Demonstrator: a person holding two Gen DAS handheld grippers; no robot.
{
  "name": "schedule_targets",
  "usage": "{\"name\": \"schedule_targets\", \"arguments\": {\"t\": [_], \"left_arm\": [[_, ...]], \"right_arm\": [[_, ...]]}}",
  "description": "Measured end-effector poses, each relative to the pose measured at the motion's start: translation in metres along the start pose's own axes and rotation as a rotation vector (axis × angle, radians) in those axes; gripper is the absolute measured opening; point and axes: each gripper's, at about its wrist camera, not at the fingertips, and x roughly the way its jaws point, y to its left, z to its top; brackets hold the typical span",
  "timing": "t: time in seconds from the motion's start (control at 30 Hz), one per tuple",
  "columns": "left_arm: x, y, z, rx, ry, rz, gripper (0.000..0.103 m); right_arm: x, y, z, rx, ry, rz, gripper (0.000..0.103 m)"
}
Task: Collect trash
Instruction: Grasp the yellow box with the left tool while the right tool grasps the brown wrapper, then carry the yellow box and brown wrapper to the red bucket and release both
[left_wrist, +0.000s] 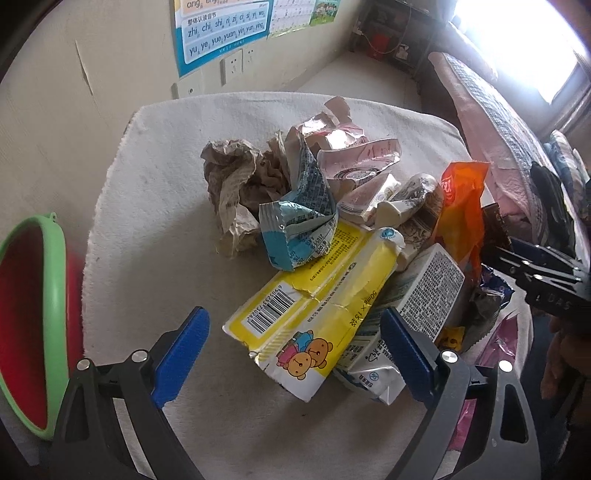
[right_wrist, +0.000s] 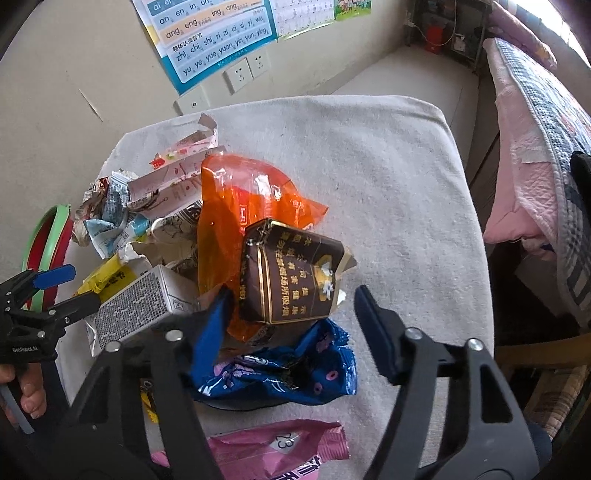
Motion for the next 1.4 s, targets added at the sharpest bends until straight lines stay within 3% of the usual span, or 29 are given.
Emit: {"name": "schedule_targets", "arguments": {"t": [0.17,0.27,0.4,0.53,0.6,0.87,1.4], "left_arm": [[0.000,0.002,0.002,0.000,-0.013,-0.027,0.072],[-0.002,0.000,0.002,0.002,-0.017,-0.034,0.062],[0.003,-0.004,0.001,0.019,0.016,-0.047,0.061],[0.009,-0.006,-0.002,0.042,0.030,-0.010,0.056],[0.007,-0.008,-0.002,0.057,0.020,-0.003,0.039],[-0.009,-0.016,-0.005,0.097,-0.011,0.009,0.020],[-0.068,-0.011,-0.026,0.057,-0.123,-0.045,0.019]], "right_arm": [[0.000,0.001,-0.001,-0.006,0.006,0.020,0.049],[-0.001,0.001,-0.001,-0.008,0.005,0.021,0.047],[-0.001,-0.001,-0.001,-0.005,0.007,0.021,0.047],[-0.001,0.000,-0.001,-0.006,0.007,0.023,0.046],[-0.002,-0.001,-0.001,-0.009,0.005,0.026,0.035],[-0.018,-0.003,-0.004,-0.014,-0.023,0.007,0.022],[-0.093,0.036,-0.007,-0.115,-0.169,-0.025,0.019]]}}
